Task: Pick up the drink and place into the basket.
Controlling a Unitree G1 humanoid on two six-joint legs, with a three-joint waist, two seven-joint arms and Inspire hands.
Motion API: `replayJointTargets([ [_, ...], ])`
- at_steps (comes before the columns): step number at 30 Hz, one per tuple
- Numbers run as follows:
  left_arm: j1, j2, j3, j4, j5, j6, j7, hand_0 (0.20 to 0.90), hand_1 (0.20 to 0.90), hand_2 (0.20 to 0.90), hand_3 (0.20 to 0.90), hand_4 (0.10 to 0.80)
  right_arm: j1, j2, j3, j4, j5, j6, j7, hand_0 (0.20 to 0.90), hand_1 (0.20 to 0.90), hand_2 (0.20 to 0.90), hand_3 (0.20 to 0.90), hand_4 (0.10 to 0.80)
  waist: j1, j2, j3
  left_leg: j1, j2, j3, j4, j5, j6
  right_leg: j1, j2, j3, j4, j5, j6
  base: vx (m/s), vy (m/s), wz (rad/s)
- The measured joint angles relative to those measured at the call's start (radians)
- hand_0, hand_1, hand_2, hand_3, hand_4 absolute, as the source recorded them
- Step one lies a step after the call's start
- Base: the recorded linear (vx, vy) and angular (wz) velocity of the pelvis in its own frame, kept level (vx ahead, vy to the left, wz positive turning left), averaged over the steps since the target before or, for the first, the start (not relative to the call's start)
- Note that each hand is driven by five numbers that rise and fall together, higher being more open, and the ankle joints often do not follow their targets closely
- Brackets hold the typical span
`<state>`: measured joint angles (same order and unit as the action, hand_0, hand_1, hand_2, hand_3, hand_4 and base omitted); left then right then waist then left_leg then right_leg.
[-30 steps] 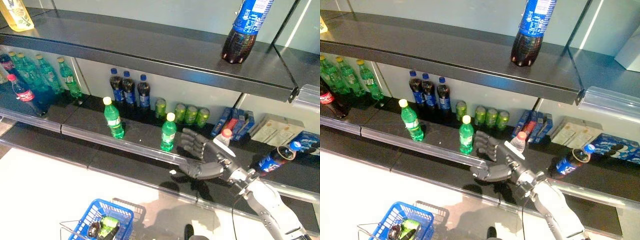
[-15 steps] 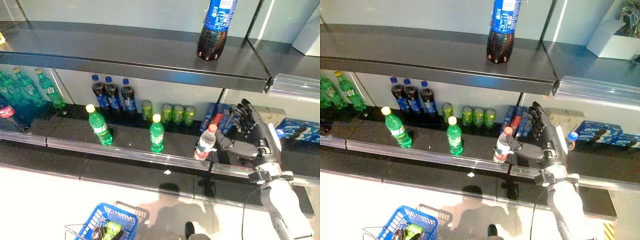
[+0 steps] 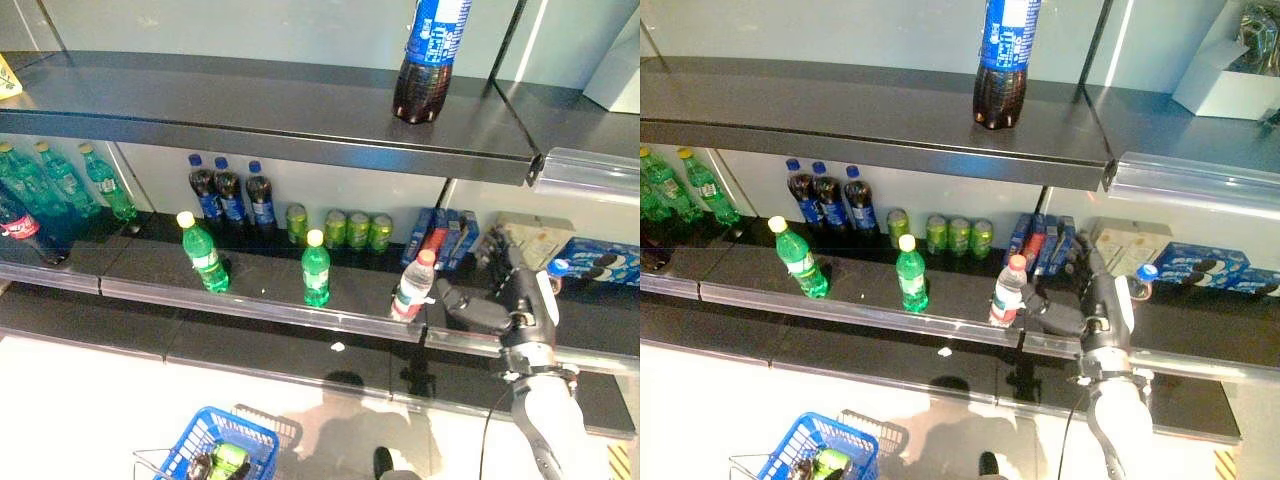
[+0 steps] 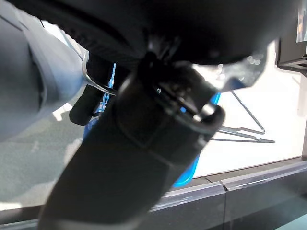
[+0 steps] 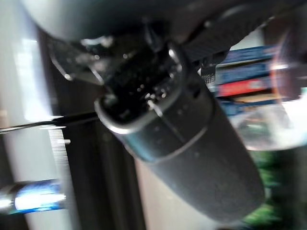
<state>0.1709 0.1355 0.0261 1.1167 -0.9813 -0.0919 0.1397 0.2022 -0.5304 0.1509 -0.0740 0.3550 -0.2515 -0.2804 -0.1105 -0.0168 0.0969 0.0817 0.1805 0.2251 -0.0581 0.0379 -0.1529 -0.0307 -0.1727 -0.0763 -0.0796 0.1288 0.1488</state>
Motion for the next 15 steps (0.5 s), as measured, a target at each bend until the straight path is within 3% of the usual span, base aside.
replayJointTargets([
  [5,-0.094,0.009,-0.091,-0.036,-0.03,-0.002,0.01,0.3,0.3,0.3,0.2,0.1,-0.11,0.033,0.05,0.103,-0.003,-0.012,-0.107,0.9,0.9,0.9,0.9,0.8,0.015,0.023,0.107,-0.081,-0.009,-0.025,0.06,-0.007,0.01,-0.06,-0.014,-0.005,0.04,-0.002,0.0,-0.15,0.014,0.11],
  [15,-0.251,0.01,-0.135,-0.141,-0.089,-0.025,0.022,0.3,0.3,0.3,0.2,0.1,-0.316,0.038,0.043,0.15,-0.053,-0.044,-0.325,0.9,0.9,0.9,0.9,0.8,0.023,0.072,0.343,-0.225,-0.018,-0.052,0.166,-0.013,0.016,-0.192,-0.029,0.002,0.134,0.0,-0.014,-0.109,0.027,0.03],
])
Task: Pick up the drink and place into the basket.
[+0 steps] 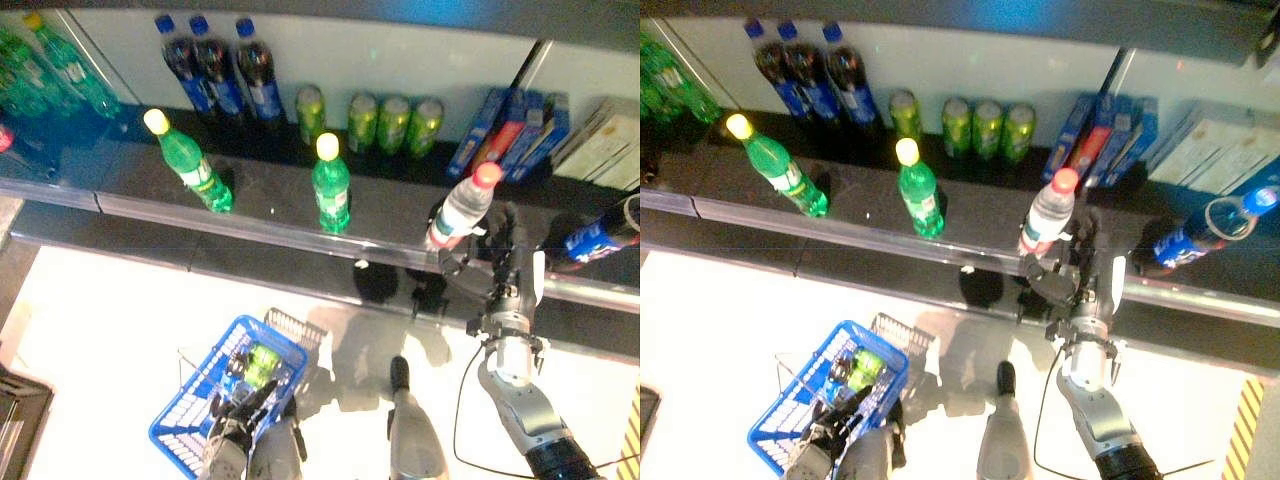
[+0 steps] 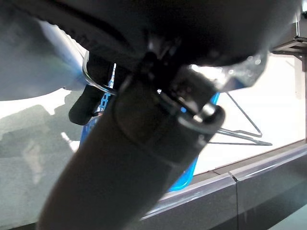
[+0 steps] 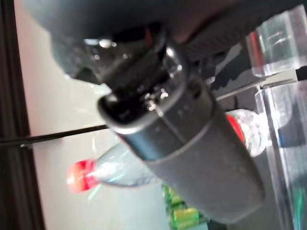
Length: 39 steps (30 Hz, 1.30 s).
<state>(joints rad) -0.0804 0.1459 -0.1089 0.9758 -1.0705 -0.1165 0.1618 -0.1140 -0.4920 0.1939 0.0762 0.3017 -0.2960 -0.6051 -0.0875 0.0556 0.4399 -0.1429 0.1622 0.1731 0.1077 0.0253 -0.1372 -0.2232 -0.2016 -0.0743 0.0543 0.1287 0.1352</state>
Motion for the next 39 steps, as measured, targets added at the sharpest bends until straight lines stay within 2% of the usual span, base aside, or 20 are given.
replayJointTargets([
  [9,-0.054,-0.004,-0.042,-0.016,-0.017,-0.014,-0.017,0.3,0.3,0.3,0.2,0.1,-0.087,0.021,0.001,0.036,-0.029,-0.007,-0.054,0.9,0.9,0.9,0.9,0.8,0.004,0.028,0.07,-0.04,-0.006,-0.02,0.021,-0.002,-0.002,-0.046,-0.007,0.002,0.039,-0.011,-0.002,-0.025,0.006,0.01],
  [19,-0.076,-0.015,-0.071,-0.015,-0.018,-0.017,-0.041,0.3,0.3,0.3,0.2,0.1,-0.242,0.027,0.001,0.084,-0.03,-0.006,-0.058,0.9,0.9,0.9,0.9,0.8,0.028,0.058,0.089,-0.064,-0.01,-0.022,0.033,-0.002,-0.001,-0.078,-0.011,0.006,0.066,-0.019,-0.002,0.0,0.0,0.0],
  [28,-0.086,-0.016,-0.074,-0.01,-0.018,-0.01,-0.057,0.3,0.3,0.3,0.2,0.1,-0.376,0.026,-0.032,0.181,-0.036,0.006,-0.122,0.9,0.9,0.9,0.9,0.8,0.049,0.07,0.095,-0.069,-0.024,-0.05,0.036,-0.002,-0.001,-0.089,-0.025,-0.001,0.102,-0.039,0.001,0.017,0.005,0.05],
  [29,-0.088,-0.016,-0.073,-0.01,-0.018,-0.006,-0.065,0.3,0.3,0.3,0.2,0.1,-0.386,0.025,-0.04,0.195,-0.03,0.006,-0.13,0.625,0.625,0.625,0.579,0.479,0.058,0.071,0.095,-0.07,-0.025,-0.051,0.036,-0.002,-0.001,-0.094,-0.026,0.0,0.109,-0.042,0.001,0.0,0.0,0.0],
  [30,-0.088,-0.016,-0.073,-0.009,-0.018,-0.005,-0.066,0.3,0.3,0.3,0.2,0.1,-0.392,0.025,-0.04,0.204,-0.026,0.006,-0.134,0.552,0.552,0.552,0.494,0.394,0.059,0.071,0.095,-0.071,-0.026,-0.053,0.037,-0.002,-0.001,-0.095,-0.027,0.0,0.114,-0.045,0.001,0.004,-0.003,0.05],
  [31,-0.088,-0.016,-0.073,-0.009,-0.018,-0.002,-0.067,0.3,0.3,0.3,0.2,0.1,-0.401,0.025,-0.04,0.223,-0.025,0.006,-0.141,0.3,0.3,0.3,0.2,0.1,0.061,0.071,0.095,-0.071,-0.027,-0.057,0.04,-0.002,-0.001,-0.096,-0.028,-0.001,0.124,-0.051,0.001,0.002,-0.003,0.07],
  [39,-0.095,-0.015,-0.072,-0.008,-0.021,0.005,-0.073,0.3,0.3,0.3,0.2,0.1,-0.426,0.024,-0.064,0.272,-0.016,0.006,-0.164,0.3,0.3,0.3,0.2,0.1,0.085,0.075,0.095,-0.084,-0.037,-0.077,0.061,-0.003,0.0,-0.11,-0.04,-0.008,0.163,-0.065,0.002,-0.009,0.009,0.06],
])
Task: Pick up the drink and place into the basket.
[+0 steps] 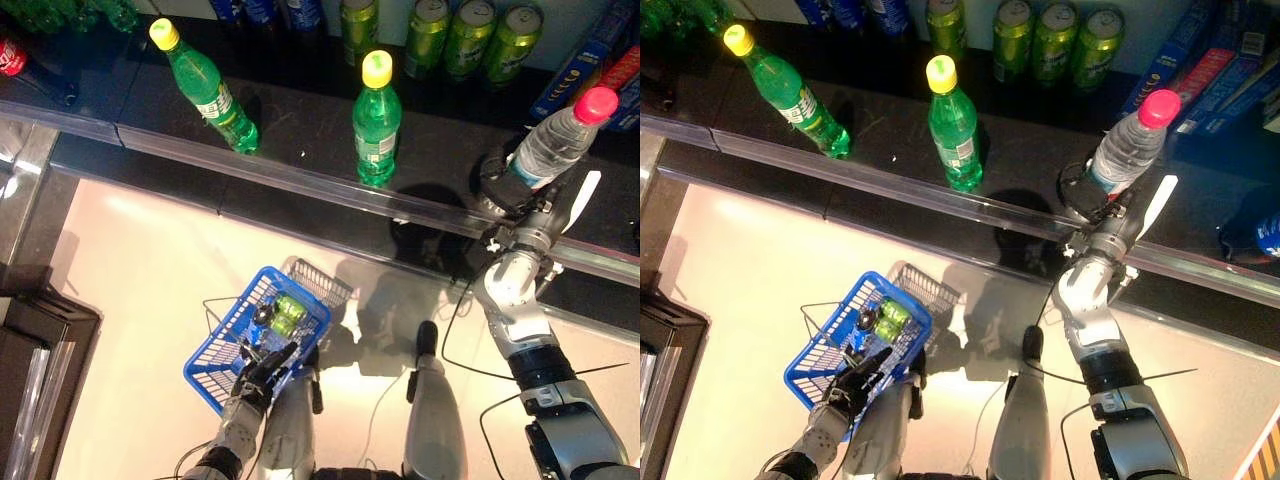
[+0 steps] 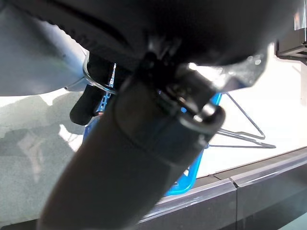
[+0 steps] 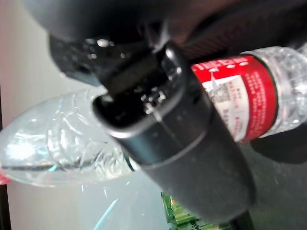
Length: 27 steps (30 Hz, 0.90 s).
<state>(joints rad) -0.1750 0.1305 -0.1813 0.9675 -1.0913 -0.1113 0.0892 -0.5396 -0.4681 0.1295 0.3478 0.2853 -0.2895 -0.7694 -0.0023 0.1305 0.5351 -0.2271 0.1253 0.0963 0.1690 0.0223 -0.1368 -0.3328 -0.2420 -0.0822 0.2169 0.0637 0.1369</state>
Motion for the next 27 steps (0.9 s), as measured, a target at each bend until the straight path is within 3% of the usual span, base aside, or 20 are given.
replayJointTargets([
  [10,0.0,-0.002,0.009,0.006,-0.017,0.004,-0.017,0.3,0.3,0.3,0.2,0.1,0.003,-0.002,-0.018,0.002,0.032,0.005,0.004,0.3,0.3,0.3,0.2,0.1,0.0,0.002,0.0,-0.003,-0.002,-0.007,0.012,-0.001,0.002,0.002,-0.003,-0.005,0.013,-0.004,-0.001,-0.024,0.003,0.02],
  [15,0.004,-0.003,0.01,0.004,-0.017,0.004,-0.018,0.3,0.3,0.3,0.2,0.1,0.064,-0.002,-0.036,-0.01,0.033,0.004,0.055,0.3,0.3,0.3,0.2,0.1,0.001,0.001,0.0,0.01,0.002,-0.024,0.03,-0.002,0.002,0.018,-0.007,-0.024,0.067,-0.04,-0.008,0.034,-0.008,0.15],
  [22,0.063,-0.016,0.049,-0.021,-0.029,0.001,-0.047,0.3,0.3,0.3,0.2,0.1,0.246,0.001,-0.034,-0.192,0.033,0.008,0.245,0.3,0.3,0.3,0.2,0.1,-0.008,0.001,0.0,0.056,0.009,-0.023,0.044,-0.022,0.005,0.065,-0.004,-0.026,0.077,-0.057,-0.004,0.046,0.027,-0.01],
  [27,0.119,-0.014,0.052,-0.112,-0.035,-0.008,-0.062,0.3,0.3,0.3,0.2,0.1,0.324,-0.003,-0.017,-0.338,0.137,0.037,0.498,0.3,0.3,0.3,0.2,0.1,-0.006,-0.004,-0.002,0.065,0.011,-0.021,0.039,-0.022,0.005,0.073,-0.002,-0.026,0.076,-0.055,-0.007,0.049,0.027,-0.01],
])
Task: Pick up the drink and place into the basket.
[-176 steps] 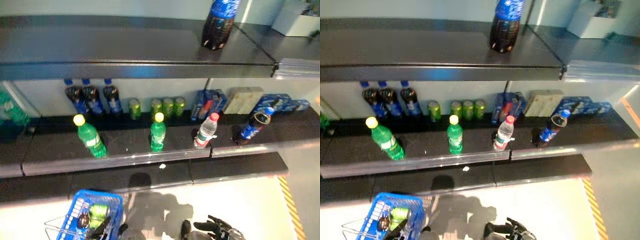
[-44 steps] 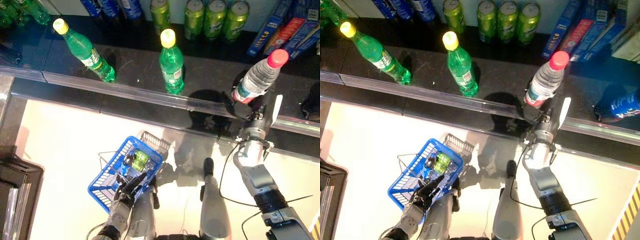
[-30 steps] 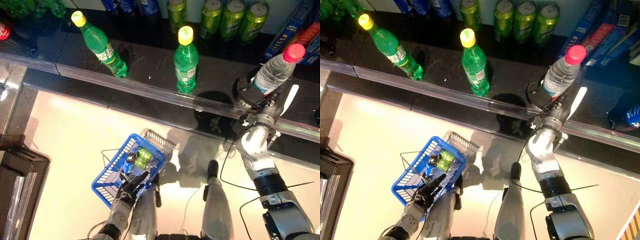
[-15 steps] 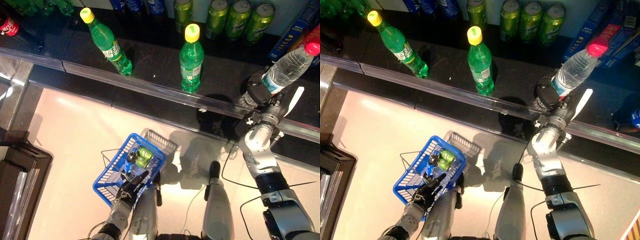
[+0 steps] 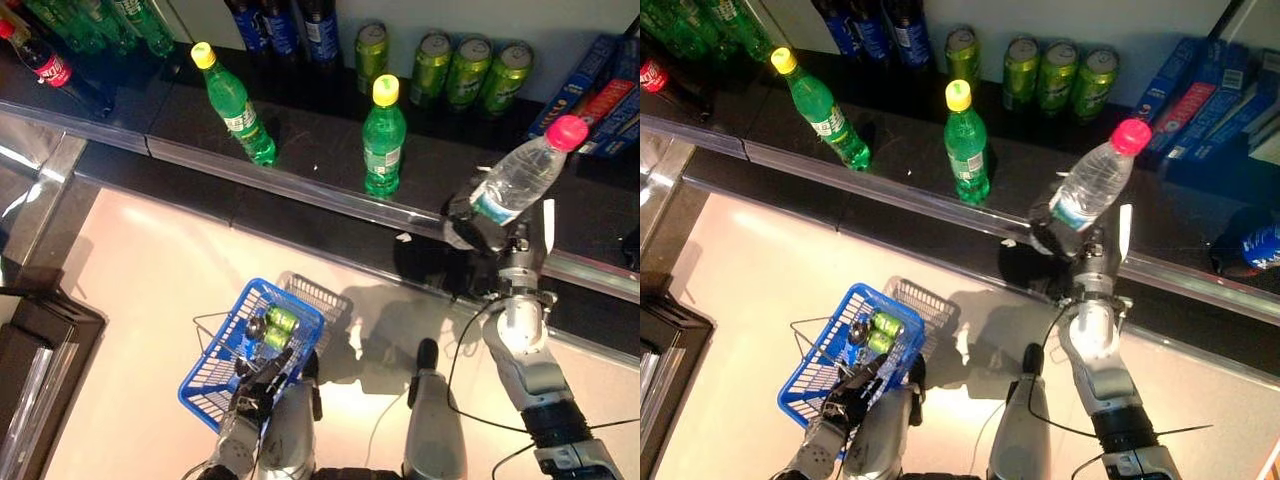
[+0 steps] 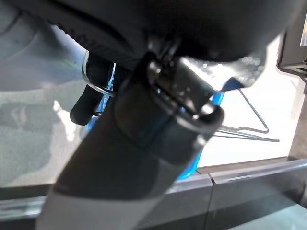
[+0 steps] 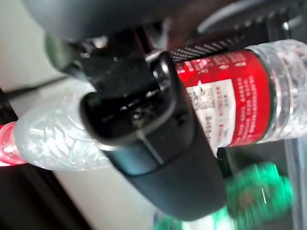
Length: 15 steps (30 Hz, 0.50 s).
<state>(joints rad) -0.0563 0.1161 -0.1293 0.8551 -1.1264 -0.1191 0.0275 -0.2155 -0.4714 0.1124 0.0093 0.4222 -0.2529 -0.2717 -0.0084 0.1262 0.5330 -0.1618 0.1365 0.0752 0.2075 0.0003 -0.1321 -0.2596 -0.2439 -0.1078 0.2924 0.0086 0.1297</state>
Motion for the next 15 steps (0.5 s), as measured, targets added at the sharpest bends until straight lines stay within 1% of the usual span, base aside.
replayJointTargets([
  [3,0.05,0.01,-0.014,-0.1,0.001,-0.002,0.0,0.3,0.3,0.3,0.2,0.1,0.018,-0.002,0.023,-0.059,0.085,0.015,0.129,0.3,0.3,0.3,0.2,0.1,0.004,-0.006,-0.001,0.009,0.001,0.0,-0.008,0.0,0.0,0.011,0.001,-0.003,-0.004,0.0,0.0,0.039,0.016,0.03],
  [6,0.112,0.021,-0.021,-0.214,0.005,-0.003,-0.001,0.3,0.3,0.3,0.2,0.1,0.029,0.005,0.091,-0.117,0.18,0.025,0.273,0.3,0.3,0.3,0.2,0.1,0.008,-0.013,-0.002,0.033,0.002,-0.005,-0.021,0.001,-0.001,0.045,0.002,-0.017,-0.024,-0.001,0.002,0.016,0.004,0.07],
  [8,0.123,0.025,-0.021,-0.24,0.005,-0.007,-0.002,0.3,0.3,0.3,0.2,0.1,0.03,0.004,0.124,-0.144,0.191,0.034,0.319,0.3,0.3,0.3,0.2,0.1,0.015,-0.014,-0.003,0.044,0.003,-0.008,-0.032,0.001,-0.001,0.062,0.002,-0.025,-0.037,0.0,0.004,0.01,0.015,0.07],
  [11,0.148,0.053,-0.022,-0.296,0.004,-0.007,-0.015,0.3,0.3,0.3,0.2,0.1,0.032,0.01,0.197,-0.196,0.201,0.05,0.371,0.3,0.3,0.3,0.2,0.1,0.046,-0.028,-0.008,0.058,0.003,-0.012,-0.046,0.004,-0.005,0.082,0.002,-0.035,-0.054,0.0,0.006,0.02,0.023,0.07],
  [15,0.178,0.088,-0.028,-0.374,-0.002,-0.004,-0.043,0.3,0.3,0.3,0.2,0.1,0.031,0.019,0.249,-0.196,0.201,0.076,0.385,0.3,0.3,0.3,0.2,0.1,0.083,-0.04,-0.014,0.072,0.002,-0.033,-0.059,0.004,-0.006,0.12,0.001,-0.063,-0.076,-0.003,0.011,0.011,0.002,0.17],
])
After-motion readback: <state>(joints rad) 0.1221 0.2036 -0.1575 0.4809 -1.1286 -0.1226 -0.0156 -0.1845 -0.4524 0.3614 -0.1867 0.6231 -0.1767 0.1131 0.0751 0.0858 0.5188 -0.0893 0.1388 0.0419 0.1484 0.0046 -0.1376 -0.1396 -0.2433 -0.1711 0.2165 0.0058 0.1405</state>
